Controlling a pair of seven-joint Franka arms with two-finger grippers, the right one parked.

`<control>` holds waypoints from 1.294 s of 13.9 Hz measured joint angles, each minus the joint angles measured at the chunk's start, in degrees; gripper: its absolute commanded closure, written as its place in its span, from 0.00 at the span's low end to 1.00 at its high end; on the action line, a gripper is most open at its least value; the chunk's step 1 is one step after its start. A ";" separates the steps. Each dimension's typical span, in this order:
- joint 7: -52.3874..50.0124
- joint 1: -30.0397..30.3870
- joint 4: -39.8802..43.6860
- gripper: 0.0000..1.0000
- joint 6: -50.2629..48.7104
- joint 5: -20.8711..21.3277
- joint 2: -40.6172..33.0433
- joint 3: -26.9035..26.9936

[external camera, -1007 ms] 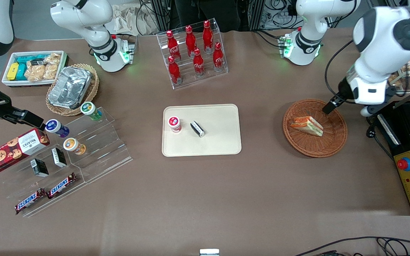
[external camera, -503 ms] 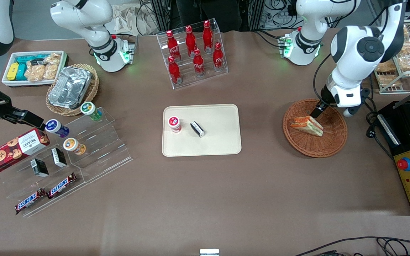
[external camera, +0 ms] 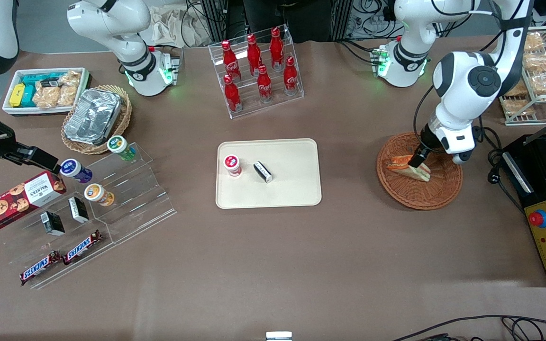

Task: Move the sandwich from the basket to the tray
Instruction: 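Move the open left gripper down over the sandwich in the wicker basket, then lower the left gripper around the sandwich and close on it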

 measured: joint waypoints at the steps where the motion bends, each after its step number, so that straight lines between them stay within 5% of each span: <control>1: -0.14 0.01 0.01 0.00 0.88 -0.10 0.68 0.01; 18: -6.24 -0.06 2.18 0.00 7.36 -0.10 11.26 0.12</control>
